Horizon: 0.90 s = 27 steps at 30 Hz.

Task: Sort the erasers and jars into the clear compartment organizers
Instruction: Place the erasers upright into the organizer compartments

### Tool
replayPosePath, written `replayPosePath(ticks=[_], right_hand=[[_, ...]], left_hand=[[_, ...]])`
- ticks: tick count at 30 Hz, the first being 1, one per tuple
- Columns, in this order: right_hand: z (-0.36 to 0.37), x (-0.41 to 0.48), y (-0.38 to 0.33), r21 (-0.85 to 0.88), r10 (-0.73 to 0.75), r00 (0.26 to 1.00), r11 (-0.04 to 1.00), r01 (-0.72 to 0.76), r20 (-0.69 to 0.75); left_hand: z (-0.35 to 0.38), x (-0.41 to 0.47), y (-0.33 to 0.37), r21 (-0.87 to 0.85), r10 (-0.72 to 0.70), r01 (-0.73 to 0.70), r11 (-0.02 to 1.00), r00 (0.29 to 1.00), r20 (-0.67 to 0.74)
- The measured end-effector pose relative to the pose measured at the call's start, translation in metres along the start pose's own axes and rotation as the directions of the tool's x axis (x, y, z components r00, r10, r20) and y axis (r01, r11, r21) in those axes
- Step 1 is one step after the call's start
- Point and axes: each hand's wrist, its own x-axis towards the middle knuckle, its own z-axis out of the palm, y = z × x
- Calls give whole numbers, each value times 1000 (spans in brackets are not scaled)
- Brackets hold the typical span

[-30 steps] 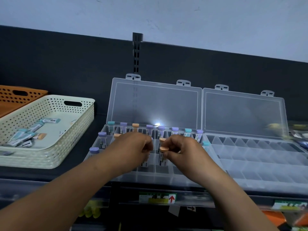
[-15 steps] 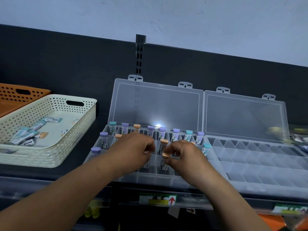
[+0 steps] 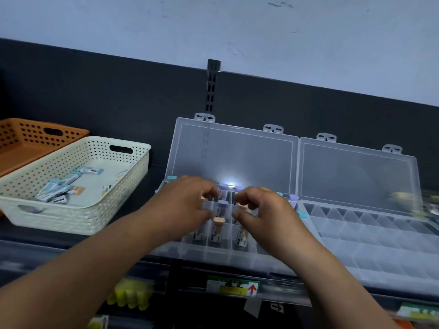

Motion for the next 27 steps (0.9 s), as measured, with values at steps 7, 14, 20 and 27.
replayPosePath(ticks=[7,14,20,27], right_hand=[[23,32,-58,-63,-195,976,977,202,95],[74,83,-131,-142,-308,925,928,344,225],[131,128,-185,-130,-295,888,924,359,353],[184,162,-226,-139,-242,797,917,375,553]], left_hand=[[-53,-25,-53,118,-70,85,989,989,-128],[-114,-66,-150,318,-234,276,907,958,-164],[-145,-85,-223,381,-374,376,845,924,-82],[-150,-87,-265,215,-369,349,912,928,58]])
